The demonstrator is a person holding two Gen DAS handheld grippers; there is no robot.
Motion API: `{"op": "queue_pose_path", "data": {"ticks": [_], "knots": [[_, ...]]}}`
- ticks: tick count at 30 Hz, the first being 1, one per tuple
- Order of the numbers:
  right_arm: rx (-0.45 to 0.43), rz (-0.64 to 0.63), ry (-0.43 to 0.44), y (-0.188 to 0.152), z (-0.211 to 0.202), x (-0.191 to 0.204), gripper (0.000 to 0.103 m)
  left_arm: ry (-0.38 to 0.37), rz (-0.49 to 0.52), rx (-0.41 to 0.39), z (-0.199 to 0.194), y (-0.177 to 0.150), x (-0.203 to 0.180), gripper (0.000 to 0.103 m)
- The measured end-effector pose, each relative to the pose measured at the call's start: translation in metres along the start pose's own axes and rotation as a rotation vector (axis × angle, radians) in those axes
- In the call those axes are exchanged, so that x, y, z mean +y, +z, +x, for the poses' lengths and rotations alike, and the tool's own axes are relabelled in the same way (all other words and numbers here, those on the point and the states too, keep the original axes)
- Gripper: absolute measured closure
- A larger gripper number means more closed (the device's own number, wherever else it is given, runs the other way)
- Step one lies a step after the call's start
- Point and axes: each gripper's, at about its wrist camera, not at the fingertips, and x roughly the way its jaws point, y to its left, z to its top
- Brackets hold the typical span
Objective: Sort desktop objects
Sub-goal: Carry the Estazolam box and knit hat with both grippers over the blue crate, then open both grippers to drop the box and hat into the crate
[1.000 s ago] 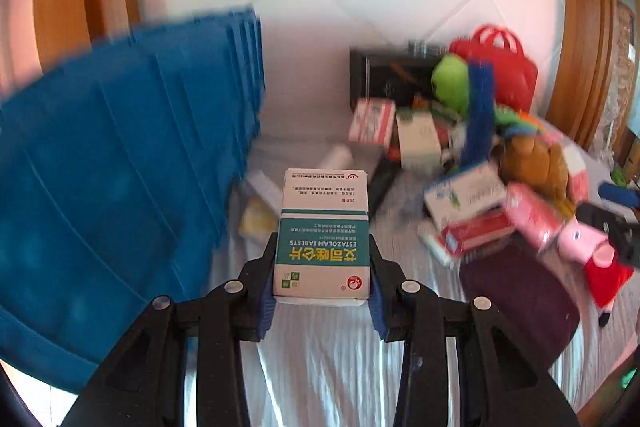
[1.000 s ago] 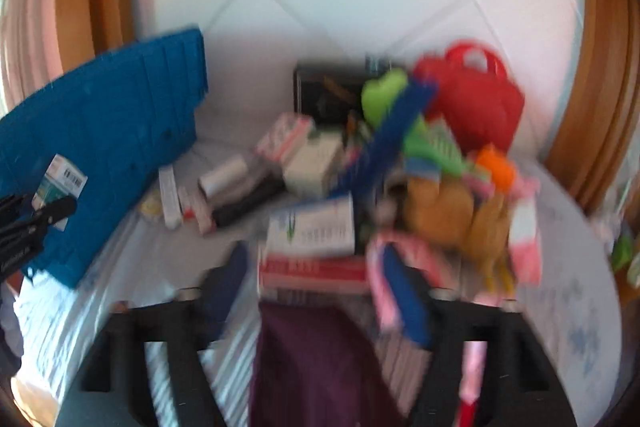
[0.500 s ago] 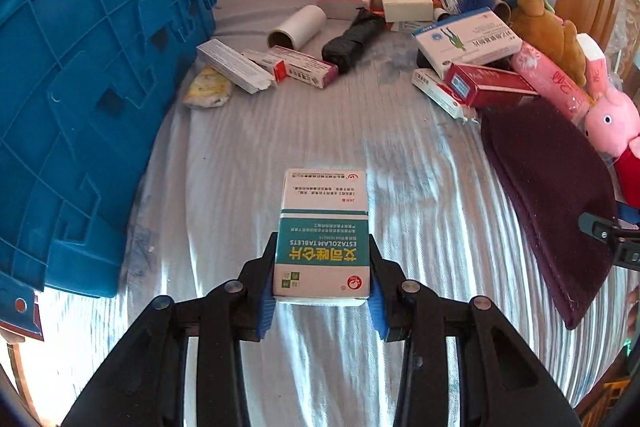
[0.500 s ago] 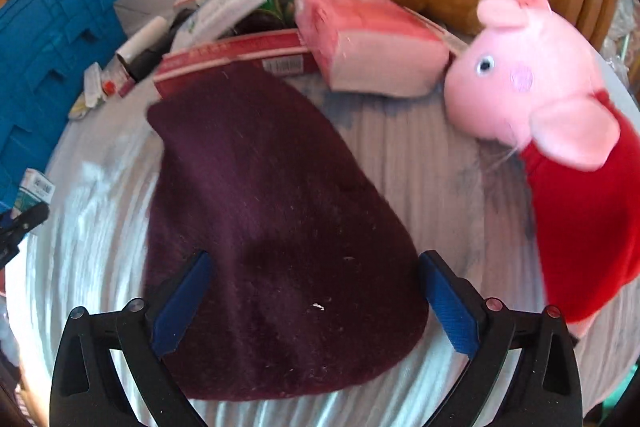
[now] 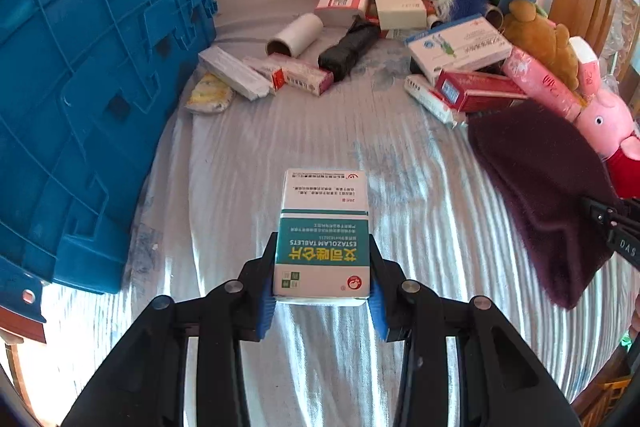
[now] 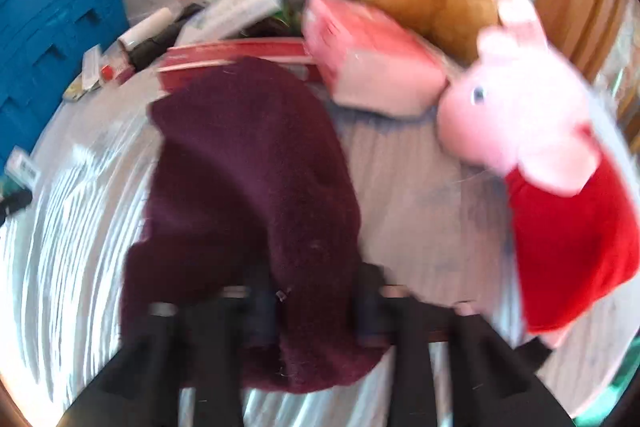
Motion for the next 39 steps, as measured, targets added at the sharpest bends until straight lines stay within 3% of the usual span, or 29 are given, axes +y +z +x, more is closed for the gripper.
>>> {"op": "queue_pose_path", "data": {"ticks": [3,10,18,23,26,30,33,39], "knots": [[-0.082,-0.026,-0.013,0.008,-0.025,0.01,0.081,-0.008,0.016,-0.053,-0.035,0.006,0.007,0.066],[-0.371,-0.102,-0.045,0.057,-0.109,0.042,0.082,-0.002,0.0,-0.243,-0.102,0.038,0.021,0.066],[-0.652,-0.145,0.018,0.139,-0.201,0.106,0.082,0.012,-0.021,-0.492,-0.191,0.095,0.058,0.066],[-0.799,-0.143,0.134,0.194,-0.254,0.161,0.082,0.084,-0.05,-0.61,-0.248,0.128,0.108,0.066],[-0.838,-0.166,0.199,0.22,-0.273,0.206,0.082,0.144,-0.073,-0.621,-0.268,0.14,0.147,0.066],[-0.829,-0.211,0.267,0.245,-0.274,0.272,0.082,0.231,-0.124,-0.57,-0.277,0.148,0.218,0.066],[-0.795,-0.251,0.311,0.256,-0.264,0.325,0.082,0.235,-0.138,-0.541,-0.275,0.148,0.262,0.066],[-0.678,-0.385,0.305,0.263,-0.229,0.411,0.082,0.22,-0.198,-0.435,-0.261,0.142,0.328,0.065]]}}
